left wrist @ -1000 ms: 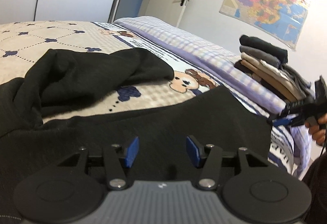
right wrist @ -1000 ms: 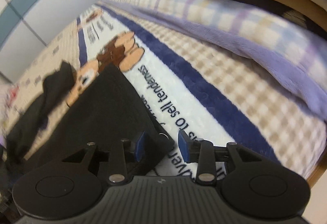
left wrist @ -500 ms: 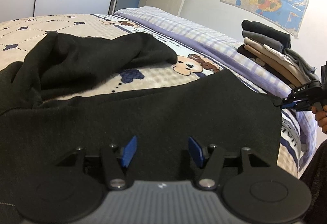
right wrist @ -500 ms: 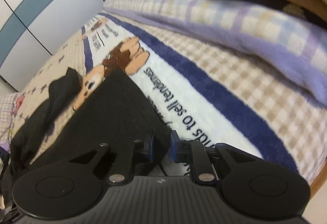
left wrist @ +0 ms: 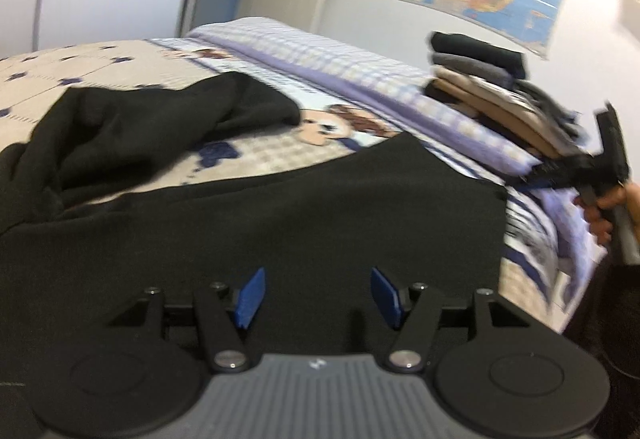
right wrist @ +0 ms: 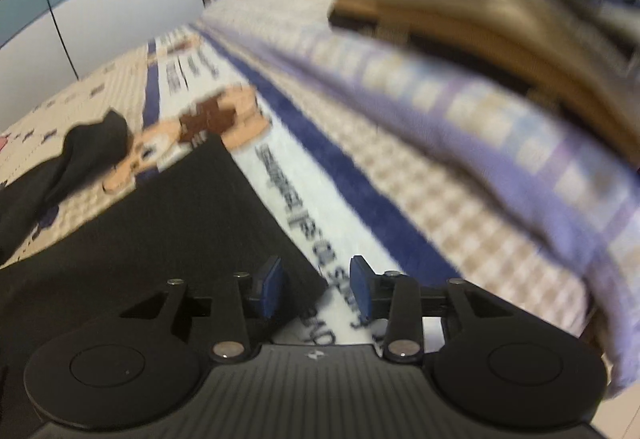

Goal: Fold clothes

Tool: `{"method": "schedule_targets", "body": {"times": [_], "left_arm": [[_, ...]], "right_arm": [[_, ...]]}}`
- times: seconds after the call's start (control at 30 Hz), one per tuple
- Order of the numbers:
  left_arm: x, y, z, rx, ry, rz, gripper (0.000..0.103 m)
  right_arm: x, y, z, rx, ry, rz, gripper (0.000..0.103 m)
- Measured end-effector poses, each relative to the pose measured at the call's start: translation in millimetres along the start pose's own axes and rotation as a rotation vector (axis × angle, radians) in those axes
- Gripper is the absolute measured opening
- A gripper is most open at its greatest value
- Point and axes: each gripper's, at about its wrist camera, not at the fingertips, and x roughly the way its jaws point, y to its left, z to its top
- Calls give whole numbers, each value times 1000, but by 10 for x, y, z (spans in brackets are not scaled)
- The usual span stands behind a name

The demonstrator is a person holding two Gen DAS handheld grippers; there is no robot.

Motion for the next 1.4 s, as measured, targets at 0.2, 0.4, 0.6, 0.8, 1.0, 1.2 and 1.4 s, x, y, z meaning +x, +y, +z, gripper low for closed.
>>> {"method": "schedule_targets", "body": {"times": [0.2, 0.4, 0.6, 0.8, 1.0, 1.2, 1.4], "left_arm": [[38, -159, -177, 91, 69, -19, 62], [12, -250, -362, 128, 48, -10, 74], [-5, -316, -433, 161, 18, 21, 74], [1, -320, -438, 161, 11, 23, 74], [9, -303, -441, 153, 10, 16, 75], [-6, -298, -453, 149, 10, 8, 76], [-24, -261, -405, 115, 16, -7, 77]], "right_arm": [[-183, 626, -177, -149, -145, 154, 45], [-13, 1344, -344, -295, -103, 313, 46], [246, 1944, -351, -389, 2, 383, 46], [485, 2344, -387, -471, 34, 365, 46], [690, 2542, -357, -468, 24, 374, 46], [856, 2570, -285, -451, 4, 396, 51], [816, 2538, -257, -456, -25, 421, 54]]}}
